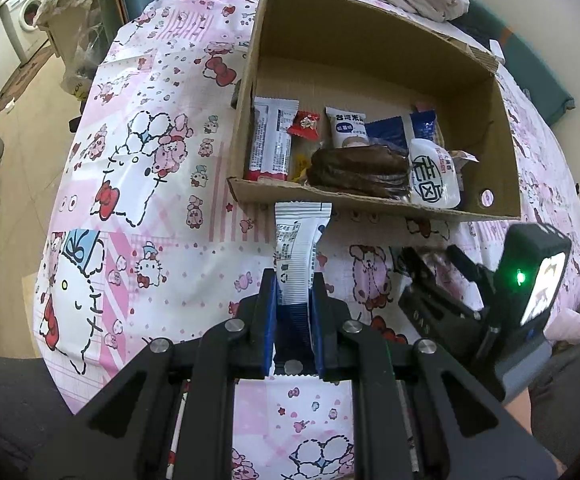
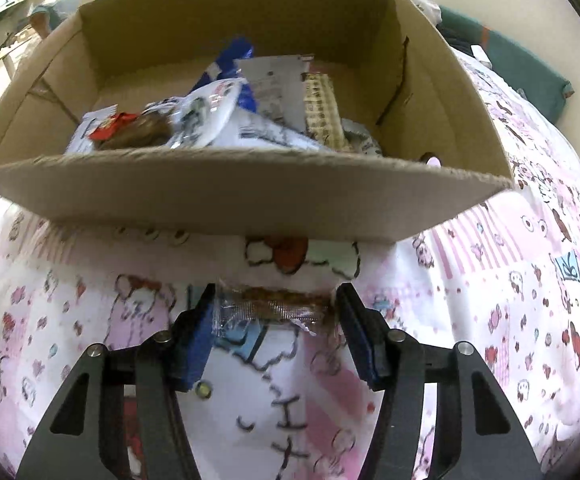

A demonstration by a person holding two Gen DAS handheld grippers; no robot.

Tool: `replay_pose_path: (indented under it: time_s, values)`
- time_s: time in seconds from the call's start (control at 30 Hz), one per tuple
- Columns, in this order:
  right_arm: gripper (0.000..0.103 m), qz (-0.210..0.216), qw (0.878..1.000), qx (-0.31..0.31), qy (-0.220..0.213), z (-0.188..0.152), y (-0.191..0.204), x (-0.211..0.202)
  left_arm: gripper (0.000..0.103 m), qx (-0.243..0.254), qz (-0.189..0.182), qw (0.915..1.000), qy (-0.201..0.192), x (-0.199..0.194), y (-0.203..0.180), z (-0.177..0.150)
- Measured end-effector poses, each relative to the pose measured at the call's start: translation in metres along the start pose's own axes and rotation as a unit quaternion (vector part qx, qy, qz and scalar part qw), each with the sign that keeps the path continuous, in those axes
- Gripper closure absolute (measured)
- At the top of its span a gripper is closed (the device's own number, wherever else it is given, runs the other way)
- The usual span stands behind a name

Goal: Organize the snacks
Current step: 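Carry the white-blue packet and clear wrapped snack over the box and lower them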

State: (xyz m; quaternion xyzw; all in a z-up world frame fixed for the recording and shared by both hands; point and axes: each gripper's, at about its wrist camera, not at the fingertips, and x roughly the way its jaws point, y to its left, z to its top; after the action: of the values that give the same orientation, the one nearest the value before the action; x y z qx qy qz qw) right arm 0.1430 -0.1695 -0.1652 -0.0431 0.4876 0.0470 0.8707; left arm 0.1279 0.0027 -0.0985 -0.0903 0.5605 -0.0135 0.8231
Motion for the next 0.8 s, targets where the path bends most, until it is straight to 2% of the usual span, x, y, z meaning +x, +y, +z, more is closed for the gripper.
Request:
replay_pose_path:
  time_s: [0.2, 0.43, 0.57, 0.67, 0.8]
  values:
    - [0.043, 0.015, 1.000, -0.012, 0.000, -0.019, 0.018, -0.027, 0.090, -0.007, 0.000, 1.0000, -0.006, -0.004, 0.002, 0.002]
    - [0.043, 0.042, 0.999, 0.016, -0.025, -0.023, 0.023, -0.067, 0.090, -0.002, 0.001, 0.9997, -0.025, -0.016, 0.002, 0.001]
    - [0.043, 0.066, 0.996, 0.025, -0.054, -0.012, 0.013, -0.098, 0.090, 0.005, -0.005, 0.9984, -0.056, -0.038, -0.001, 0.005]
    - [0.043, 0.084, 0.993, 0.020, -0.082, 0.003, 0.006, -0.124, 0.090, -0.001, -0.044, 0.9949, -0.090, -0.064, -0.002, 0.011]
    - [0.043, 0.103, 0.989, 0.008, -0.105, 0.020, -0.008, -0.145, 0.090, 0.019, -0.042, 0.9911, -0.125, -0.088, -0.012, 0.024]
